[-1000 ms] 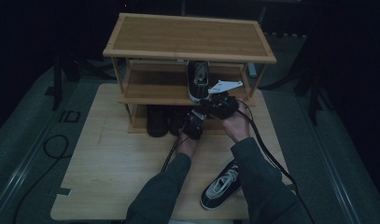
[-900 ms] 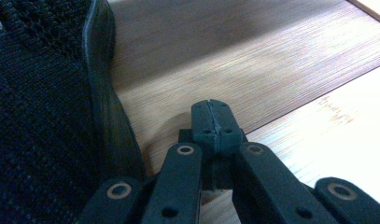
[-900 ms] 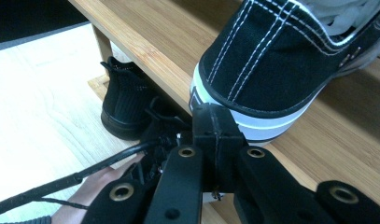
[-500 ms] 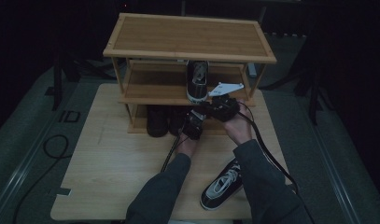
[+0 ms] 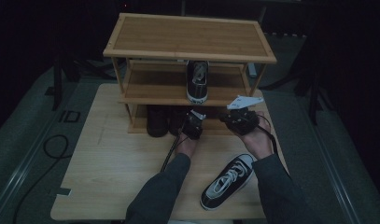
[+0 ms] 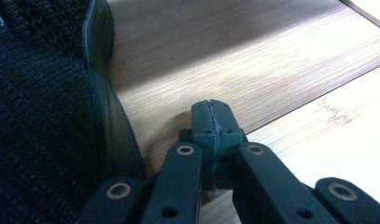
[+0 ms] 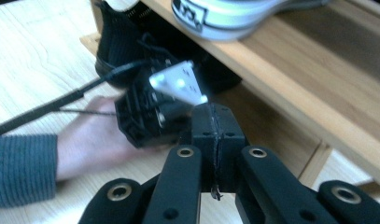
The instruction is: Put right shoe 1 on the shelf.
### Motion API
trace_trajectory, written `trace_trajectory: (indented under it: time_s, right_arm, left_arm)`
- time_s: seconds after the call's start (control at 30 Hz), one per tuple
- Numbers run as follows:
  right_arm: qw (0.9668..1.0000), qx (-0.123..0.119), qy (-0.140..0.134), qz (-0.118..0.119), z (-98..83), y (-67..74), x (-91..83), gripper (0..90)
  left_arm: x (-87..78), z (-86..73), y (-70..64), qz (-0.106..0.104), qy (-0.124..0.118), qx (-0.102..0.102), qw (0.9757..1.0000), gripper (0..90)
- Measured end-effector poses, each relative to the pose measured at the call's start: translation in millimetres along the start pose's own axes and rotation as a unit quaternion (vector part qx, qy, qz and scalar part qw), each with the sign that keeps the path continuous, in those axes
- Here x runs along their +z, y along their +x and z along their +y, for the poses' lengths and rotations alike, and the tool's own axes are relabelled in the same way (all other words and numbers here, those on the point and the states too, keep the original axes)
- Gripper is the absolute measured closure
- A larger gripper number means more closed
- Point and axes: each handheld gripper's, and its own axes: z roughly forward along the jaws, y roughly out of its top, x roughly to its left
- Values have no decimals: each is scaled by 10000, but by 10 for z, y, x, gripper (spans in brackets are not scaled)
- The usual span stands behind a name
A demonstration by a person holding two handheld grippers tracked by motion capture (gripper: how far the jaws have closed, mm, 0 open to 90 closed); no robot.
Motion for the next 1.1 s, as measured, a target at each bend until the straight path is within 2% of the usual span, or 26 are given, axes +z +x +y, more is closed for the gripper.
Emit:
trace_trajectory:
  time_s: [0.23,0.3,0.67,0.8,1.1]
  right_arm:
    - [9997,69,251,-30,-237,-19,-44,895]
    - [9995,112,303,-1,-311,-25,-60,894]
    - [9975,443,547,31,-718,-74,-88,887]
    - [9967,548,600,46,-793,-89,-94,887]
    - [9961,591,655,72,-881,-92,-94,887]
  left_arm:
    - [3,-3,2,-15,-36,-24,10000,900]
    - [-3,-3,9,-27,11,31,10000,900]
    - [-8,-4,17,-26,37,70,10000,900]
    - [-8,-4,18,-30,36,65,10000,900]
    - [-8,-6,16,-23,33,54,10000,900]
